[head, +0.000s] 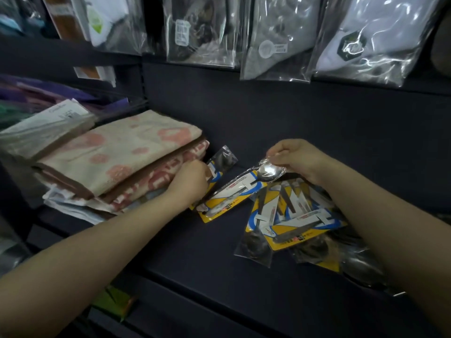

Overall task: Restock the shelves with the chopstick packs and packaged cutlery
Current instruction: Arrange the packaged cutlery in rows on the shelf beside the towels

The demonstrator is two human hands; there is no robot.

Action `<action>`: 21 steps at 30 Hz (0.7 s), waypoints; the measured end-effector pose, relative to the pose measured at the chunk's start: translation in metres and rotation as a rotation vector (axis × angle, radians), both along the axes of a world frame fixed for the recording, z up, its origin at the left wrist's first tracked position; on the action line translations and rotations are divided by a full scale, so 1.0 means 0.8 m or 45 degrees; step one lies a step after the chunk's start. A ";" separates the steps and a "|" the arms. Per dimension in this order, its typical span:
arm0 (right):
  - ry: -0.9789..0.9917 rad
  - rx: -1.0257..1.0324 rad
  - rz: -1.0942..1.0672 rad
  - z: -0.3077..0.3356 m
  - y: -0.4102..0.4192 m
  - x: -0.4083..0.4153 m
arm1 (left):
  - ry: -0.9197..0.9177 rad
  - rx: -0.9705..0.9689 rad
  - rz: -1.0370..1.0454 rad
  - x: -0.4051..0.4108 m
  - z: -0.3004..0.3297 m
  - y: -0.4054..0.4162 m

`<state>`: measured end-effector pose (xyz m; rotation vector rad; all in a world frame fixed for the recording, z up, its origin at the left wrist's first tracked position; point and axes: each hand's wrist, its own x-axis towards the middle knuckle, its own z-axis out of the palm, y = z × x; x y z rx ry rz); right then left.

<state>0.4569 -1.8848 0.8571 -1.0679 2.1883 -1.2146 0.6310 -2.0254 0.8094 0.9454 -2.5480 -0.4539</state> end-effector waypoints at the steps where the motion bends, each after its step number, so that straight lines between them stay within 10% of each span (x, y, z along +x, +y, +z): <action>1: 0.030 0.005 0.020 0.000 -0.001 0.000 | -0.020 -0.021 -0.004 0.000 -0.001 0.000; 11: 0.055 -0.128 0.250 0.006 -0.018 0.009 | -0.201 -0.005 -0.221 0.035 -0.020 -0.005; 15: -0.031 -0.208 0.202 0.000 -0.044 0.018 | 0.163 -0.059 -0.336 0.049 -0.004 0.016; 21: 0.022 -0.132 -0.037 -0.024 -0.098 0.023 | -0.427 -0.066 -0.450 0.082 -0.016 0.025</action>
